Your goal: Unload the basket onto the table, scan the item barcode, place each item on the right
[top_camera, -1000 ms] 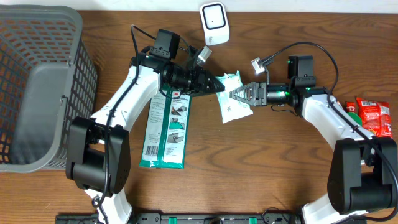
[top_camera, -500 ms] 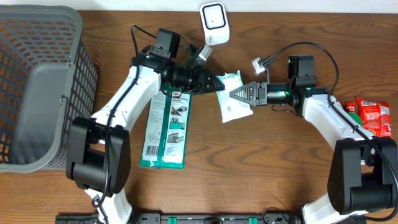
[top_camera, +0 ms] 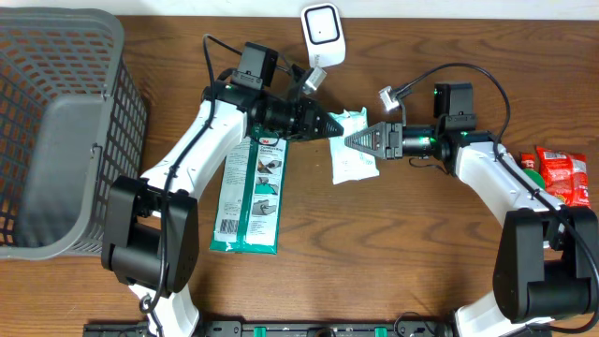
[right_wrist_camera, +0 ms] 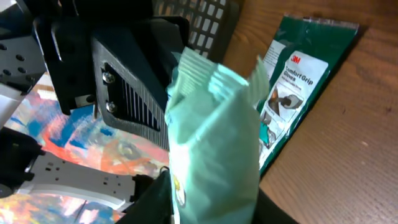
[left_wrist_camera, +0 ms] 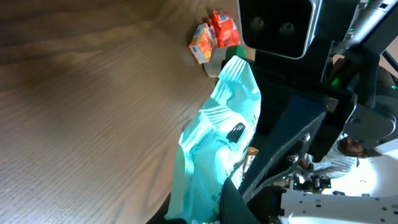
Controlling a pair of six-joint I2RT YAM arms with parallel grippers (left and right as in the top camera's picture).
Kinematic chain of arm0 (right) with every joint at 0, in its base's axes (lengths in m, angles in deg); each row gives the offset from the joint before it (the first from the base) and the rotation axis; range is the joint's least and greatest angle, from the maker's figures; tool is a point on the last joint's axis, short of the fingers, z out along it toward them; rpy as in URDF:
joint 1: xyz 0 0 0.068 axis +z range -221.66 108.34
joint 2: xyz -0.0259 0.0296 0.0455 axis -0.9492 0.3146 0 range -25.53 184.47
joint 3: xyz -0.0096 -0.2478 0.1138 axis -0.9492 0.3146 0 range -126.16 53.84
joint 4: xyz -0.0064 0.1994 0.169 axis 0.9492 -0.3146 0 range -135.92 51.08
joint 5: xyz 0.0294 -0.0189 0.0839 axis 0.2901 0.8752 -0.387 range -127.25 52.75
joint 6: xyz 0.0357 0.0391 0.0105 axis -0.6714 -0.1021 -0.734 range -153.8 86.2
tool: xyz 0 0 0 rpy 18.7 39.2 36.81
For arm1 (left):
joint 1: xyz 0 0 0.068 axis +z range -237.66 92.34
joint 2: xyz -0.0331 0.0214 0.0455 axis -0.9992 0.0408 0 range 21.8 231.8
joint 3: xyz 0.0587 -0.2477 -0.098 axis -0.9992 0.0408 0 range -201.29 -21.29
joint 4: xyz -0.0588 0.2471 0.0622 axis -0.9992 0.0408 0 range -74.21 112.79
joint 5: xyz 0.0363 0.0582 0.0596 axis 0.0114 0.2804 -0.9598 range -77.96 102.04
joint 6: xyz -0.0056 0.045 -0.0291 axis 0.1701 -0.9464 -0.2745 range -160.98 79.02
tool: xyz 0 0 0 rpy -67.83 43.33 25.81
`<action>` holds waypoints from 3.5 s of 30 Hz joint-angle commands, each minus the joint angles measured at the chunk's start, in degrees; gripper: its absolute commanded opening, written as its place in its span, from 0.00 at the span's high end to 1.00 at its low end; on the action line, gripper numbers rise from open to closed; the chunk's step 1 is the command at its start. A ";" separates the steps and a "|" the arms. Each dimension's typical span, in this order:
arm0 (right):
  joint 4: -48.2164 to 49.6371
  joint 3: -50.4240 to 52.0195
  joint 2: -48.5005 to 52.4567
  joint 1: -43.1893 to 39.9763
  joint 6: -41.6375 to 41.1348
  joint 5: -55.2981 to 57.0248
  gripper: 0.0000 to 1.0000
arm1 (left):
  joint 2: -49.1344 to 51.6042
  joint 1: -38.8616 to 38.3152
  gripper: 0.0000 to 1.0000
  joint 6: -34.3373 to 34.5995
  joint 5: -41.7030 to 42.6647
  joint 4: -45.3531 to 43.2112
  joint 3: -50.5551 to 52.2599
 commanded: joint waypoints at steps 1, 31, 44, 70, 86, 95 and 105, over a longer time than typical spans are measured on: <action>1.77 -0.04 -1.42 -0.59 0.02 -1.95 0.68 | -0.85 -0.28 0.93 1.99 1.97 -0.11 -0.63; -3.39 -0.04 -1.42 -4.15 4.83 -14.38 0.69 | -0.85 1.29 0.93 2.21 7.37 0.31 -0.63; -8.39 -0.04 -1.42 -4.15 8.55 -14.34 0.71 | -0.85 1.31 0.92 2.16 7.37 1.79 -0.61; -20.17 -0.04 -1.42 -1.09 16.22 -6.21 0.73 | -0.85 1.22 0.93 -6.69 7.37 16.09 -0.61; -21.49 -0.04 -1.44 0.33 17.99 -6.69 0.71 | -0.85 3.32 0.92 -11.21 7.37 21.99 -0.61; -20.37 -0.04 -1.42 3.41 18.38 -8.15 0.81 | -0.85 2.75 0.92 -11.43 7.34 22.01 -0.61; -17.03 -0.04 -1.44 3.28 18.34 -10.36 0.78 | -0.85 2.64 0.92 -11.43 2.95 23.19 -0.61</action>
